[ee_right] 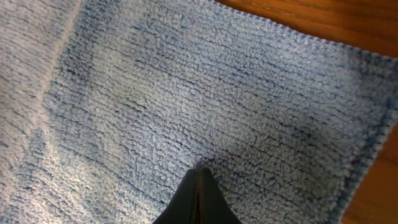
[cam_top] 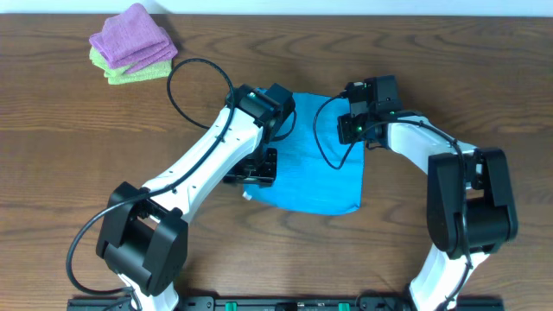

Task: Fold the cloth
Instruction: 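Release the flattened cloth and pull both grippers back toward the front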

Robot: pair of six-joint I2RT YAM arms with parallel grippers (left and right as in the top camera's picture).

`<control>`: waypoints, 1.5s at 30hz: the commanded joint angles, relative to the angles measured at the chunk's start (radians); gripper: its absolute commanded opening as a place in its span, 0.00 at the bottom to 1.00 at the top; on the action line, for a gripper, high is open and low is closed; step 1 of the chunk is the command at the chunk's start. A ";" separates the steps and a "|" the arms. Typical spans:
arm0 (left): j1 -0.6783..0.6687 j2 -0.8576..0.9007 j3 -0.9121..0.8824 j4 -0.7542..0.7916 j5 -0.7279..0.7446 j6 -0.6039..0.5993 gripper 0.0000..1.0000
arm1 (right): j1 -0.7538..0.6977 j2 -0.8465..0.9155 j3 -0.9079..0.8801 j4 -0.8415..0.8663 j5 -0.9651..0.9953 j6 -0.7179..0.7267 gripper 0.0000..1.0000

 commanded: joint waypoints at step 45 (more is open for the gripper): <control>0.229 -0.421 -0.319 0.331 0.070 0.125 0.06 | -0.005 -1.428 -0.128 -1.034 -0.030 0.175 0.99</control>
